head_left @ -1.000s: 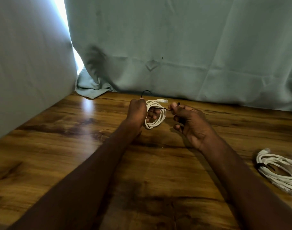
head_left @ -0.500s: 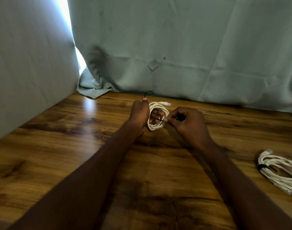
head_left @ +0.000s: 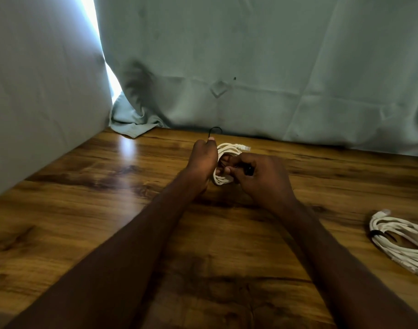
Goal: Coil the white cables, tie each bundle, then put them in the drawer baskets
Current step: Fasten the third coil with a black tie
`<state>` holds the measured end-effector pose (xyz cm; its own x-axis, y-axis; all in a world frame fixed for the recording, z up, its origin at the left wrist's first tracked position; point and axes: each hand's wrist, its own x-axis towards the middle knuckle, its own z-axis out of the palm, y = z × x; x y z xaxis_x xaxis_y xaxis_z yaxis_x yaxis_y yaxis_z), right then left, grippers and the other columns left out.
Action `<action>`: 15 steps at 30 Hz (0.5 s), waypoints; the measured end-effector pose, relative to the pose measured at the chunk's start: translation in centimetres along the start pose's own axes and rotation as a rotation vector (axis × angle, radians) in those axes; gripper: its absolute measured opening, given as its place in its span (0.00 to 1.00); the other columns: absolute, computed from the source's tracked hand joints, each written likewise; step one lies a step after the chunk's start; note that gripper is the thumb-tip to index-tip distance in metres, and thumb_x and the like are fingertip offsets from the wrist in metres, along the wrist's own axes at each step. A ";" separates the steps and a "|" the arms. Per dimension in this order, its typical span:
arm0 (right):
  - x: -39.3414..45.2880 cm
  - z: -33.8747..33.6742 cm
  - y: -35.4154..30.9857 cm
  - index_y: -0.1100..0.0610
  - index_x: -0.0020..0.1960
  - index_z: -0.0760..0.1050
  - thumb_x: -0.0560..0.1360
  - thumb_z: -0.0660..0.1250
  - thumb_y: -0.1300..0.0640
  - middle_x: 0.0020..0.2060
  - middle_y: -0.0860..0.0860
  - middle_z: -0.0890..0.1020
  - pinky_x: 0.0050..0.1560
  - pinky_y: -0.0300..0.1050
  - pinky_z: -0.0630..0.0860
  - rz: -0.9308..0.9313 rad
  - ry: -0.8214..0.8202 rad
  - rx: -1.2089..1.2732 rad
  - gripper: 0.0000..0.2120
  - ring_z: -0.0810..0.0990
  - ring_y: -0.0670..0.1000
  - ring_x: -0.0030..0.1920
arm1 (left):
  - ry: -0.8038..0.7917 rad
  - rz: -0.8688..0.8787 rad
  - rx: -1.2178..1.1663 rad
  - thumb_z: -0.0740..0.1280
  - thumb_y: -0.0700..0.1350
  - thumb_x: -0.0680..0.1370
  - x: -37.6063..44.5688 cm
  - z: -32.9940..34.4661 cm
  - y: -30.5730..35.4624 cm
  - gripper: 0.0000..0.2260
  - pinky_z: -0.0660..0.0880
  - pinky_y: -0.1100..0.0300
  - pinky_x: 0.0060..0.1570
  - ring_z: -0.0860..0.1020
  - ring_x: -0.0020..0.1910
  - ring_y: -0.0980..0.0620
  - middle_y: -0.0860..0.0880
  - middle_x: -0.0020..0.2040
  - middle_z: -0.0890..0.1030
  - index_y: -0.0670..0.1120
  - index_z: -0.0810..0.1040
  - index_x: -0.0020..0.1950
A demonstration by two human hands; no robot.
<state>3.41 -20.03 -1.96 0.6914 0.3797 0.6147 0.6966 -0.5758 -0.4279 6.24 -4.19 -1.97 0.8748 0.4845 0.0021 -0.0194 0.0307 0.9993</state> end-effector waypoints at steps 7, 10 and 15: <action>0.1 -0.8 -1.7 0.59 0.42 0.84 0.78 0.70 0.57 0.30 0.53 0.84 0.28 0.39 0.66 0.783 0.000 0.735 0.09 0.74 0.47 0.26 | -0.085 0.083 -0.079 0.57 0.51 0.86 -0.3 0.6 -0.1 0.20 0.79 0.49 0.37 0.81 0.36 0.42 0.37 0.40 0.81 0.36 0.77 0.53; 0.4 -1.5 -1.4 0.57 0.45 0.84 0.79 0.67 0.56 0.28 0.48 0.81 0.26 0.36 0.64 0.951 -0.117 0.920 0.08 0.72 0.44 0.24 | -0.099 0.090 -0.099 0.57 0.46 0.85 -0.6 0.9 -0.3 0.15 0.73 0.57 0.30 0.77 0.32 0.45 0.41 0.36 0.80 0.37 0.78 0.50; 0.7 -1.6 -1.1 0.55 0.43 0.84 0.78 0.66 0.53 0.29 0.48 0.82 0.23 0.35 0.66 1.016 -0.233 0.967 0.11 0.75 0.45 0.24 | -0.104 0.090 -0.082 0.60 0.46 0.81 -0.5 0.6 -0.5 0.13 0.72 0.59 0.31 0.77 0.31 0.48 0.43 0.35 0.78 0.37 0.77 0.48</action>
<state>2.88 -20.28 -0.03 0.9114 0.2707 -0.3099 -0.3252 0.0123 -0.9456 6.15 -4.97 -2.40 0.9131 0.3956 0.0991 -0.1353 0.0646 0.9887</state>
